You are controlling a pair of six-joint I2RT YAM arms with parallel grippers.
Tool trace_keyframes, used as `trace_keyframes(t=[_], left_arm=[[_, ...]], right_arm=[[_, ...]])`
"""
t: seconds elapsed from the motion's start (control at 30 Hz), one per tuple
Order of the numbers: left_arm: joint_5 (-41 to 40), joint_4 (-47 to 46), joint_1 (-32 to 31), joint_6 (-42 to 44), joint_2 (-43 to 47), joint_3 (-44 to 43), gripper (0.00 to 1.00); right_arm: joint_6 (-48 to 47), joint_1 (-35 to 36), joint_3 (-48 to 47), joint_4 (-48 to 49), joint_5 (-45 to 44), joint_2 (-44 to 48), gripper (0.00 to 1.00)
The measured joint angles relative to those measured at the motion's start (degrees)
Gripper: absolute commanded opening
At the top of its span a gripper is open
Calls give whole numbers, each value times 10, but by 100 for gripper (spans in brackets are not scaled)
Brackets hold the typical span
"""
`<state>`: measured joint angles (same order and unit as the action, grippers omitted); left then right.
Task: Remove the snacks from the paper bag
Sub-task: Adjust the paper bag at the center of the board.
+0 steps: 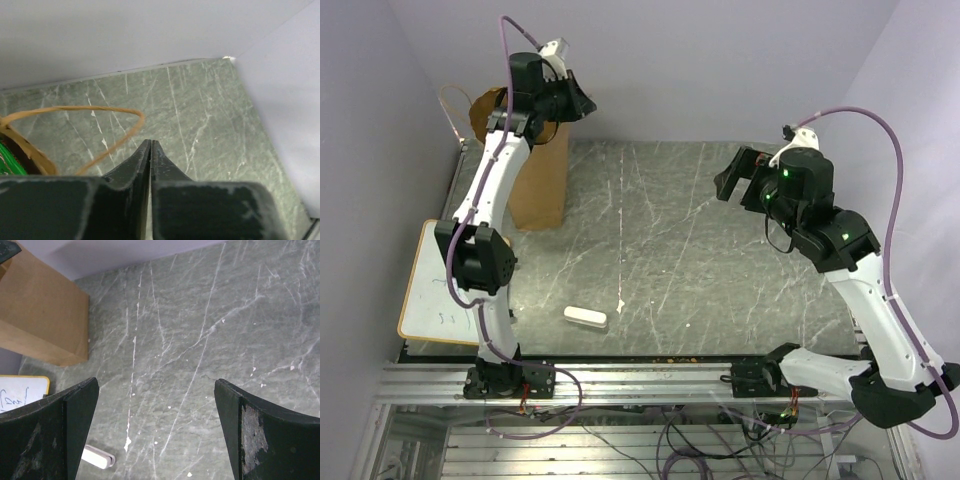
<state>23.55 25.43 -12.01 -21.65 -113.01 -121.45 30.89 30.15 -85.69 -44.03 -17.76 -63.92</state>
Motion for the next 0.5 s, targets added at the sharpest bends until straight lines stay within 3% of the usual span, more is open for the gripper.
trace_keyframes(t=[0.13,0.37,0.5], left_arm=[[-33,22,-16,22,16,-1,65],[-150,60,-19,37,35,-9,76],[-217,75,-17,47,45,-9,74]], right_arm=[[7,0,7,1,2,8,100],[19,0,26,-2,4,23,100],[19,0,26,-2,2,23,100]])
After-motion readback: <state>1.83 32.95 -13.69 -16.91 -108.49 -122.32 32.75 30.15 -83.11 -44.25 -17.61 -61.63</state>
